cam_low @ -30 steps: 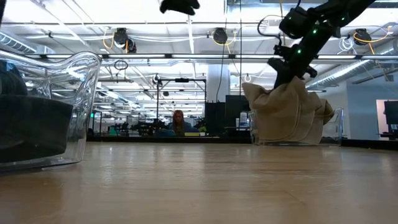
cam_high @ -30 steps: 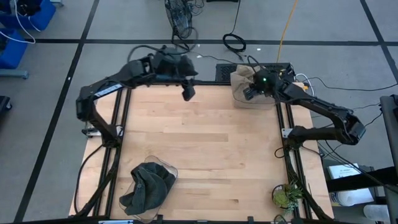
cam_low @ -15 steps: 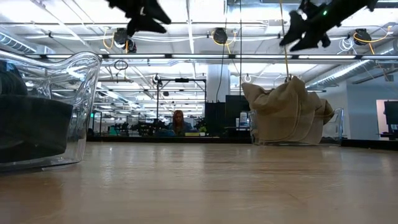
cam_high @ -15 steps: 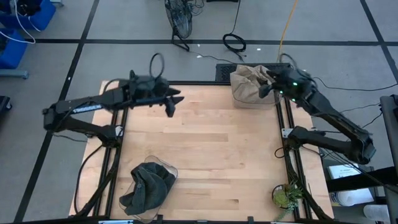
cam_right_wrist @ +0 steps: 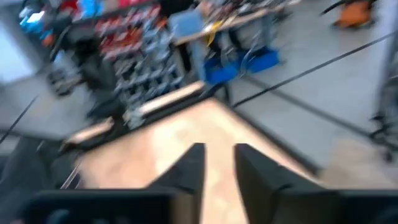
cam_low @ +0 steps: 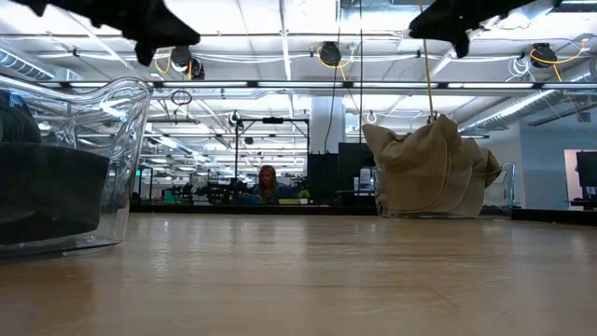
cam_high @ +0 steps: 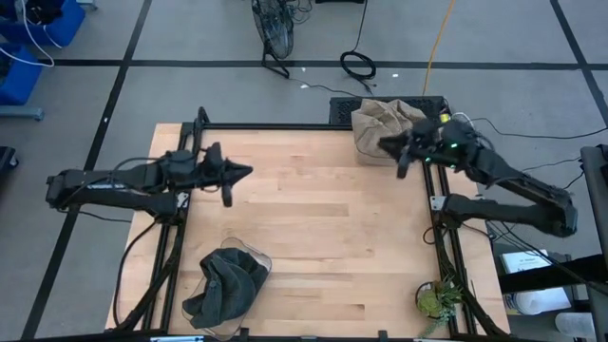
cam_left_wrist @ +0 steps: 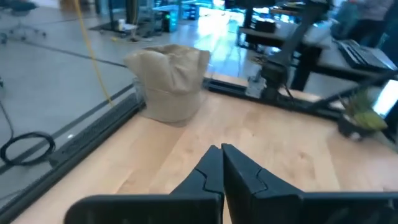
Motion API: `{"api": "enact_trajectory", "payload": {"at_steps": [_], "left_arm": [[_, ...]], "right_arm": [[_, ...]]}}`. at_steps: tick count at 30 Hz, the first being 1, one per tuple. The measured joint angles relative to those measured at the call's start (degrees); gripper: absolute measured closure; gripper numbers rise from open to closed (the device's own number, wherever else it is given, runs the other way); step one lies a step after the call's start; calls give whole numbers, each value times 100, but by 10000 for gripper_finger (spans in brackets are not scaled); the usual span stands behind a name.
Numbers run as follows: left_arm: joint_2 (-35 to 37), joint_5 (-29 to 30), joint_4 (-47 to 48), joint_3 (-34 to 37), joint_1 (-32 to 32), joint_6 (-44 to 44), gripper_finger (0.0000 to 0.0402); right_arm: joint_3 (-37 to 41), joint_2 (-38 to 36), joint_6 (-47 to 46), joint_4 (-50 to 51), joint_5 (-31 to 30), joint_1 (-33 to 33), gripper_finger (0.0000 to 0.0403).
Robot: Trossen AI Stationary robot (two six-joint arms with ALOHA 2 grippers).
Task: Pick & Place hat
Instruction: Return to Home Position
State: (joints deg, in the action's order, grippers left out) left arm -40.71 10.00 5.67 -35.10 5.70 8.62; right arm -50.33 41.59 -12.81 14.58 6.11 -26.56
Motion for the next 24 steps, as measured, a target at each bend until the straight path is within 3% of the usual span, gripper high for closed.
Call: {"api": "enact_trajectory", "payload": {"at_steps": [3,11,17,24], "left_arm": [[382,-136,-6,431,-165,-158,397],[1273,-239,-272,1652,-481,166,399],[1966,-510,-914,2447,-575,-27,399],[2623,-776,-2109,3449,-583,-397,400]], "right_arm": [[0,370,177,-22,1,538,392],[-1,1245,343,-246,-325,1666,397],[-1,1511,343,-381,-325,1965,397],[-2,1542,342,-1200,-338,1992,400]]}}
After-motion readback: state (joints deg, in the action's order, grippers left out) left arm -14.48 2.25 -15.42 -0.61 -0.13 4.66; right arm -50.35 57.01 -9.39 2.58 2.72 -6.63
